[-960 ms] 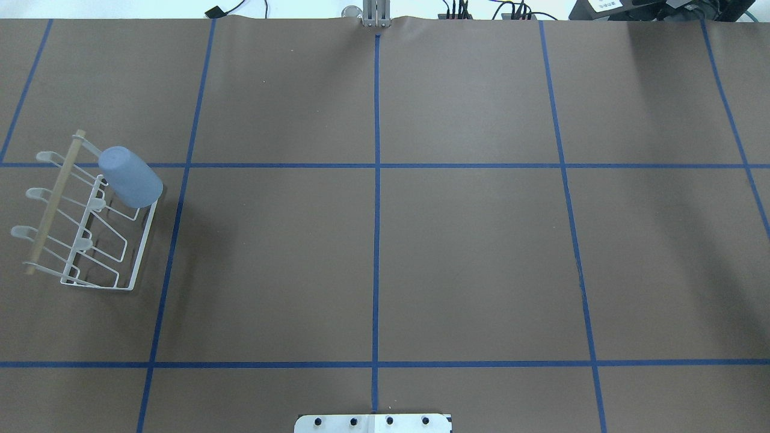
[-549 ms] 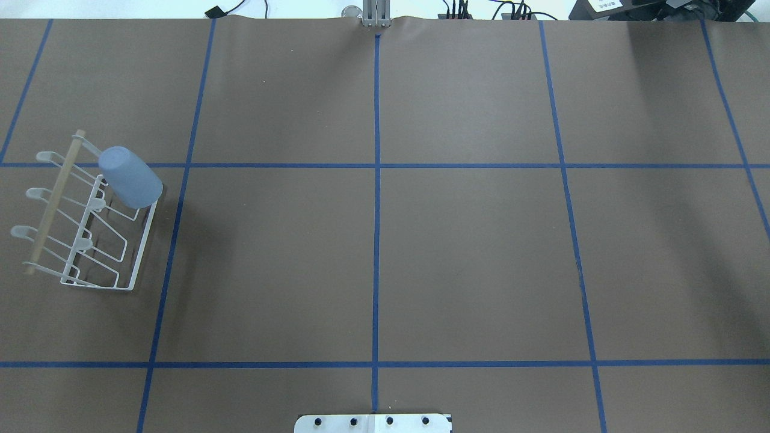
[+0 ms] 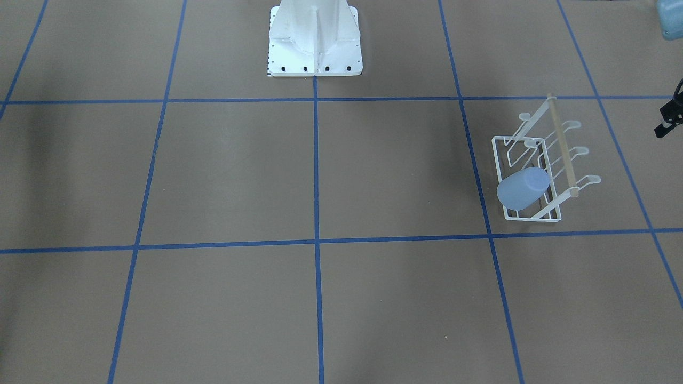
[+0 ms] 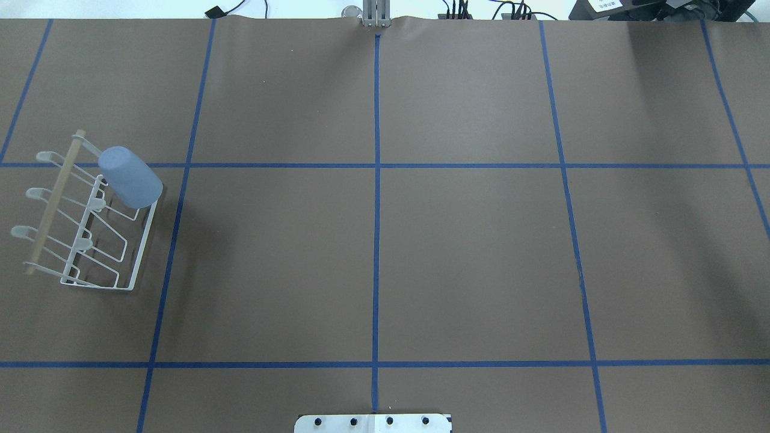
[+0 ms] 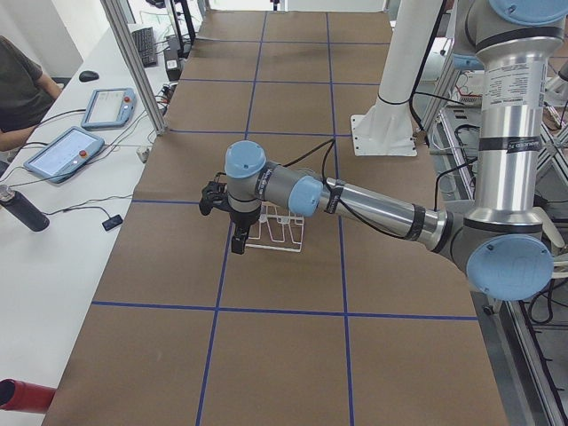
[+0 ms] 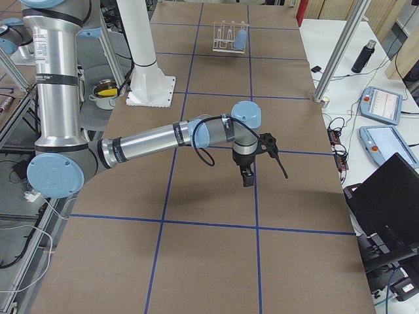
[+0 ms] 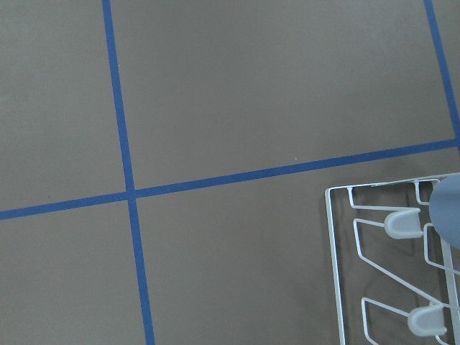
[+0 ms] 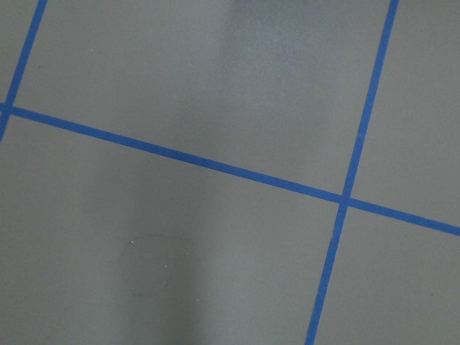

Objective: Hang cup on cup holder

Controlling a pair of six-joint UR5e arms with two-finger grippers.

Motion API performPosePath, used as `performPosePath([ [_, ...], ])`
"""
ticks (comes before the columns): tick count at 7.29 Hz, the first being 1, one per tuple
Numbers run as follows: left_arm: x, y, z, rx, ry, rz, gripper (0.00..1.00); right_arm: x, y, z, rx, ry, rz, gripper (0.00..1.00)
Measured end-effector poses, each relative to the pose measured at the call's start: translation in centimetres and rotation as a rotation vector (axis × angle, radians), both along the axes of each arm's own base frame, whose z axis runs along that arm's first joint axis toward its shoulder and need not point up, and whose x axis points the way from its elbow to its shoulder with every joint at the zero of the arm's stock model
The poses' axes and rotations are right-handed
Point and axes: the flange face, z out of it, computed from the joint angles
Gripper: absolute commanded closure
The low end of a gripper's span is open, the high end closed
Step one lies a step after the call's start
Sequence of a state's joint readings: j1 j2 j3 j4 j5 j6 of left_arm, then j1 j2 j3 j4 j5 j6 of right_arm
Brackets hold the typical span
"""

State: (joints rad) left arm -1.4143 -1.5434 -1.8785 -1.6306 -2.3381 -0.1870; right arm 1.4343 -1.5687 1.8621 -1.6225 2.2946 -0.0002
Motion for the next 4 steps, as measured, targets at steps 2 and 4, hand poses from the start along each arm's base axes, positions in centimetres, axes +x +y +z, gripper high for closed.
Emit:
performPosePath([
  [2,0.05,-0.04,-0.1,0.002,0.001,0.001,0.02,-0.08,-0.33,-0.38,0.007,-0.006,-0.001,0.0],
  [4,0.12,-0.23,-0.64,0.013,0.002,0.002,0.02,-0.32,-0.69,-0.65,0.01,-0.005,-0.002,0.0],
])
